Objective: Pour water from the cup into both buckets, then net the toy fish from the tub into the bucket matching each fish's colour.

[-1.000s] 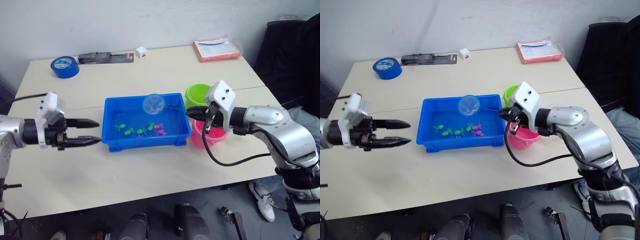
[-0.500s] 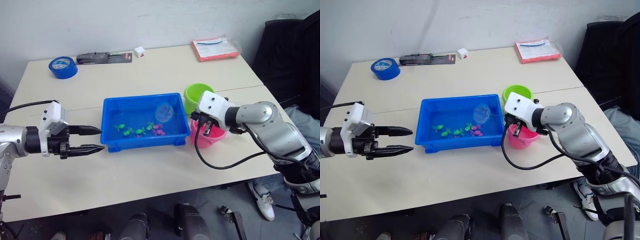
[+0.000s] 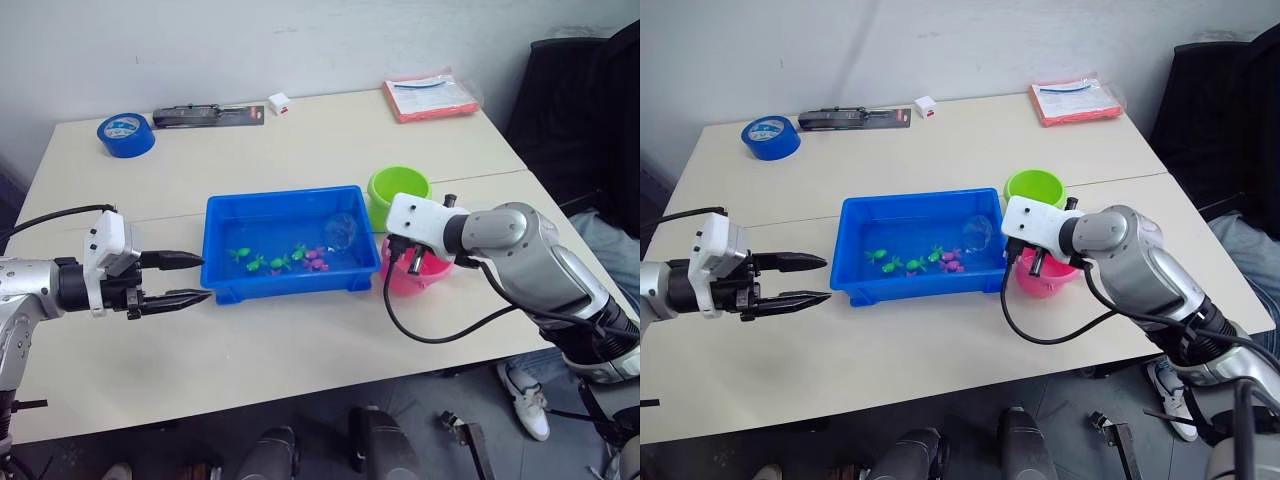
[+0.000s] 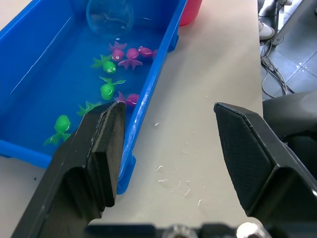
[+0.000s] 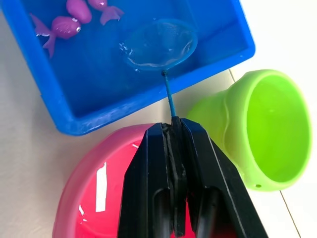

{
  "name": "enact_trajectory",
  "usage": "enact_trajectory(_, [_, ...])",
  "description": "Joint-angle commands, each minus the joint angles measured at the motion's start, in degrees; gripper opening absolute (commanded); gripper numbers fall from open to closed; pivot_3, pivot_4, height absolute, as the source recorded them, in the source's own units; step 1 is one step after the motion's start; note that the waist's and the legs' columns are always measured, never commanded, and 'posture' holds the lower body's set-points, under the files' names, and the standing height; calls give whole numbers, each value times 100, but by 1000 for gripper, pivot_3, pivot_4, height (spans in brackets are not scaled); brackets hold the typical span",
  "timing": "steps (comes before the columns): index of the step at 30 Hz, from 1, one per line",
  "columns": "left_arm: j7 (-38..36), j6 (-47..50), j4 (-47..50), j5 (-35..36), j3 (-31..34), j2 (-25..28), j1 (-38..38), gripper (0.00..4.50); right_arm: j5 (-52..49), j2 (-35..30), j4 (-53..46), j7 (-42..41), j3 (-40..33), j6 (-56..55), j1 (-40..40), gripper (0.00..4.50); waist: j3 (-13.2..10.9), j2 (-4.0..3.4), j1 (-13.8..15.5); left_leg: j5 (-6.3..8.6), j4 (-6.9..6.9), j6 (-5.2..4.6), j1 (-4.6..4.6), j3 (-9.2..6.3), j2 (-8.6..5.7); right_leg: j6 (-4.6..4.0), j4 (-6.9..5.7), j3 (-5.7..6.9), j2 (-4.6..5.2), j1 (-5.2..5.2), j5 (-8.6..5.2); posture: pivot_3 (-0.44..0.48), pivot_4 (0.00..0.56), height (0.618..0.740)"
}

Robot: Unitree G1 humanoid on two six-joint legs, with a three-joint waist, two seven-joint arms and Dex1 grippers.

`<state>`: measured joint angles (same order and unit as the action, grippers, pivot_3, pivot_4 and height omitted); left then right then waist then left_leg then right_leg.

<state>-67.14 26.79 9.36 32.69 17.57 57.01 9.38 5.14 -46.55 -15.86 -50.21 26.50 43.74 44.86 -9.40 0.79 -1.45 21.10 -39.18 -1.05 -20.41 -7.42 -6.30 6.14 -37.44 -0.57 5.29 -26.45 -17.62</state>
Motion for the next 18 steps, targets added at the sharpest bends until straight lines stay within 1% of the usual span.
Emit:
enact_trajectory(1, [78, -16, 175, 87, 253, -6, -21, 3101, 166, -11, -205, -74, -55, -55, 87, 780, 0, 0, 3, 0, 0, 0, 0, 0, 0, 0, 0, -1, 0, 0, 0, 0, 150, 740])
enact_trajectory(5, [136, 22, 230, 143, 270, -8, -57, 3101, 211, 82, -193, -104, -40, -35, 46, 780, 0, 0, 3, 0, 0, 0, 0, 0, -1, 0, 1, 0, 1, 0, 0, 0, 150, 740])
enact_trajectory(9, [215, 109, 346, 212, 391, -11, -202, 3101, 238, 298, -126, -74, -23, 7, -27, 780, -1, -1, -18, 0, 0, 0, 0, 1, 2, 0, -1, -1, -2, -1, 0, 0, 150, 740])
enact_trajectory(18, [281, 196, 482, 226, 624, -4, -472, 3101, 165, 548, -142, -117, -76, 192, -55, 780, -1, -2, 0, 0, 0, 0, 0, 0, 0, 0, 1, -1, -1, 0, 0, 0, 150, 740])
